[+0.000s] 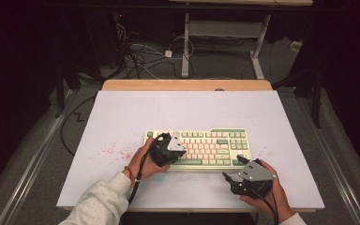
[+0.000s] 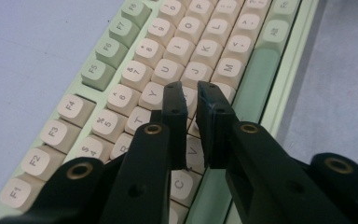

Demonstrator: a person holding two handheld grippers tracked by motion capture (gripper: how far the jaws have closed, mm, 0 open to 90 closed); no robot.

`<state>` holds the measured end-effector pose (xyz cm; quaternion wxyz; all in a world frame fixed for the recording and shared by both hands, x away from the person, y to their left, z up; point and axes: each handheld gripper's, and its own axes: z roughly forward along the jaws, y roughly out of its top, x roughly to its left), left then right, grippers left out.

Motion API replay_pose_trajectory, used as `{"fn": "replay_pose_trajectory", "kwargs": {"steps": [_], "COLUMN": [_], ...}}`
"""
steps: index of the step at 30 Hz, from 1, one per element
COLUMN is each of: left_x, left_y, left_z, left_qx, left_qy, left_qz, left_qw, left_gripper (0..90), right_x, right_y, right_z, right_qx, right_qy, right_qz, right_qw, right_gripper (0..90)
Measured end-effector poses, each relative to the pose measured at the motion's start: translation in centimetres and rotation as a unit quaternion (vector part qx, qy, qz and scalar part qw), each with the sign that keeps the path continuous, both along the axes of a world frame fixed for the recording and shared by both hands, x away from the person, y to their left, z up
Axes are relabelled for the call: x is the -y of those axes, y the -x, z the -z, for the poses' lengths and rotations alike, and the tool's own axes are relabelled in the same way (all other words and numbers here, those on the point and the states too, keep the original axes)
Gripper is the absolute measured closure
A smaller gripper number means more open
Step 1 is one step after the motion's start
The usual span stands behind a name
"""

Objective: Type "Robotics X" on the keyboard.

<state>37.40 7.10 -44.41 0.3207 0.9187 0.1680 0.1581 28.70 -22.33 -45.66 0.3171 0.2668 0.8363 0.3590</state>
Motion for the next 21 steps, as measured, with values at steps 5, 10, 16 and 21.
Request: {"fn": "replay_pose_trajectory", "kwargs": {"steps": [5, 10, 16, 21], "left_x": [-0.7, -1.4, -2.3, -3.3], "left_y": [0.3, 0.6, 1.3, 2.3], "left_z": [-0.7, -1.1, -1.4, -1.4], "left_qx": [0.014, 0.027, 0.057, 0.085], "left_qy": [0.011, 0.019, 0.027, 0.028], "left_qz": [0.0, -0.013, -0.032, -0.036], "left_qw": [0.9998, 0.9994, 0.9975, 0.9954], "left_gripper": [76.2, 68.6, 50.9, 35.2], "right_x": [0.0, 0.0, 0.0, 0.1], "right_y": [0.0, 0.0, 0.0, -0.1], "right_z": [0.0, 0.0, 0.0, 0.0], "right_qx": [-0.002, -0.003, -0.005, -0.007], "right_qy": [-0.001, -0.004, -0.004, -0.007], "right_qz": [0.0, 0.001, -0.001, -0.001], "right_qw": [1.0, 1.0, 1.0, 1.0], "right_gripper": [28.5, 28.4, 28.4, 28.5]}}
